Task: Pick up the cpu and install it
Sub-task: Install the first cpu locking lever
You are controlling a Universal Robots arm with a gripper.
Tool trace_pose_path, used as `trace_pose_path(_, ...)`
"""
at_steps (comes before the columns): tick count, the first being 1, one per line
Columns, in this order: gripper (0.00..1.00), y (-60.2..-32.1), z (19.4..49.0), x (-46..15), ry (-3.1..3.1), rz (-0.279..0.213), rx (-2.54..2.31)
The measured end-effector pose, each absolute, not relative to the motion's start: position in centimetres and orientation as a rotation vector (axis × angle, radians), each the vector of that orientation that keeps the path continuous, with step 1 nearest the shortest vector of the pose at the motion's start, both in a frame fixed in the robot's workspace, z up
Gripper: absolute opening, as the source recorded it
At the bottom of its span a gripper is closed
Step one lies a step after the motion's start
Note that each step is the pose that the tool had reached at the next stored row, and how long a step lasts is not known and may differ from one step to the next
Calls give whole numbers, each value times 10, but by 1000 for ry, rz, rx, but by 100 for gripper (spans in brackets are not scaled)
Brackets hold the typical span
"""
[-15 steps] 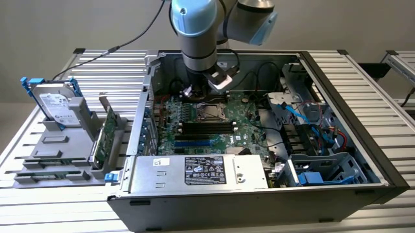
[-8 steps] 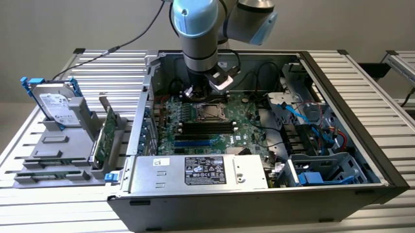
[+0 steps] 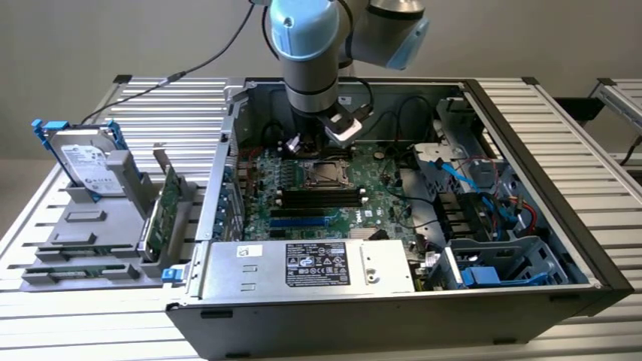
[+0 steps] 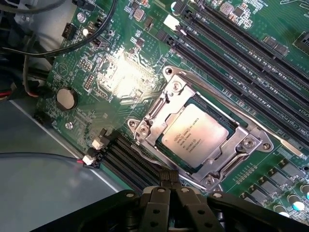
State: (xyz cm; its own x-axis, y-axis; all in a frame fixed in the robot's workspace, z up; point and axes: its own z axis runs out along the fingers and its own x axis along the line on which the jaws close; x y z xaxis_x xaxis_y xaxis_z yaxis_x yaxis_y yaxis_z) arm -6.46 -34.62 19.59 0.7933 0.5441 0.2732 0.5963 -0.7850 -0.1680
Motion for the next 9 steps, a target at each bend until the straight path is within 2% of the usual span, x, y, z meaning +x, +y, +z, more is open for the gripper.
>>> trace_pose_path(9, 11, -346, 195, -62, -885, -308, -2738)
